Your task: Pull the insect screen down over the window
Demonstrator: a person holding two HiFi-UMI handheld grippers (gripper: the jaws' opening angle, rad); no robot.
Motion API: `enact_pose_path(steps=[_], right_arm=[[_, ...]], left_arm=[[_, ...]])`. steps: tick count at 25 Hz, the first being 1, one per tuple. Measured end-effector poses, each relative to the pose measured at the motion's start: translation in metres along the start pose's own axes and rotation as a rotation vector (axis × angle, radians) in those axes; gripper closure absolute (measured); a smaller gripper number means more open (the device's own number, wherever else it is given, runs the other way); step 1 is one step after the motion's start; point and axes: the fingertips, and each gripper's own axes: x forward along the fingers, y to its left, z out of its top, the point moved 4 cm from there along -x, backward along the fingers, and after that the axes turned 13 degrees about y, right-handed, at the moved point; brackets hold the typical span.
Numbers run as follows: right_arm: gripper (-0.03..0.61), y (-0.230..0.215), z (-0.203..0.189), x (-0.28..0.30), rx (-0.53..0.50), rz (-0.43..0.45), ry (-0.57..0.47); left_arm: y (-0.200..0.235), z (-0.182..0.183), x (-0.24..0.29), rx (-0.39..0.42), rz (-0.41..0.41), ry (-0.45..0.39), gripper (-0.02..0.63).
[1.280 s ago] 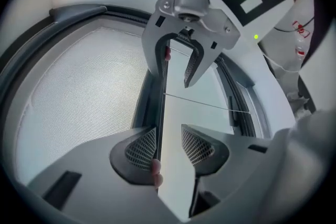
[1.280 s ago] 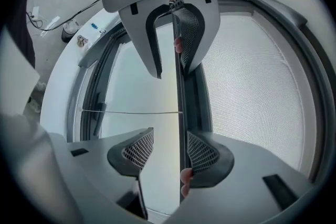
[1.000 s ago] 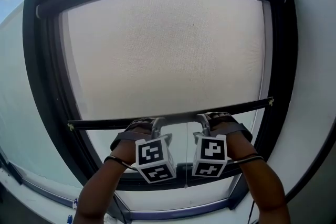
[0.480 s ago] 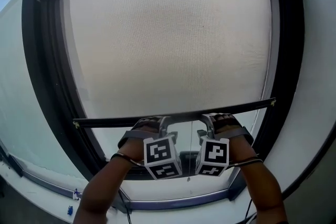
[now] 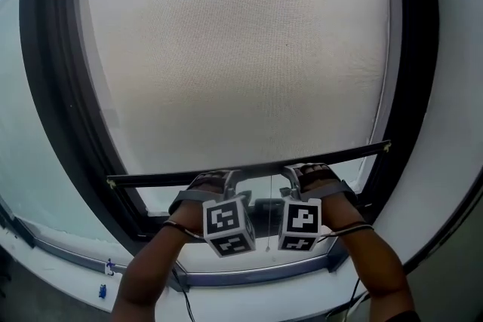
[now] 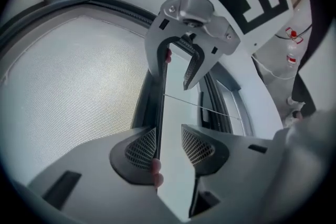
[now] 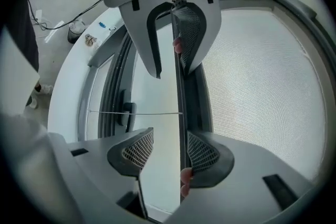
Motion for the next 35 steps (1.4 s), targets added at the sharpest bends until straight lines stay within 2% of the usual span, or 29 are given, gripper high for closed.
enact_pose_path(steps=[6, 9, 13, 18, 25, 35], right_arm=[[0.379, 0.017, -0.008, 0.012, -0.055, 0.017, 0.033], [0.379, 0.033, -0.008, 0.021, -0.078, 0.062, 0.028], [0.379, 0.057, -0.006, 0.026, -0.049, 0.092, -0.011], [0.378, 0.058, -0.007, 0.026, -0.074, 0.089, 0.018], [0.379, 0.109, -0.009, 0.045, -0.079, 0.174, 0.023], [0.379, 0.135, -0.007, 0.056, -0.058, 0.219, 0.027]], left_arm=[[-0.012, -0.001, 0.01, -0.018, 0.0, 0.031, 0.463], [-0.029, -0.009, 0.024, -0.003, -0.037, 0.075, 0.463], [-0.056, -0.014, 0.04, -0.004, -0.051, 0.117, 0.463], [-0.05, -0.012, 0.031, -0.044, -0.07, 0.106, 0.463], [-0.102, -0.026, 0.061, -0.043, -0.156, 0.134, 0.462], [-0.124, -0.031, 0.074, -0.102, -0.157, 0.138, 0.462]])
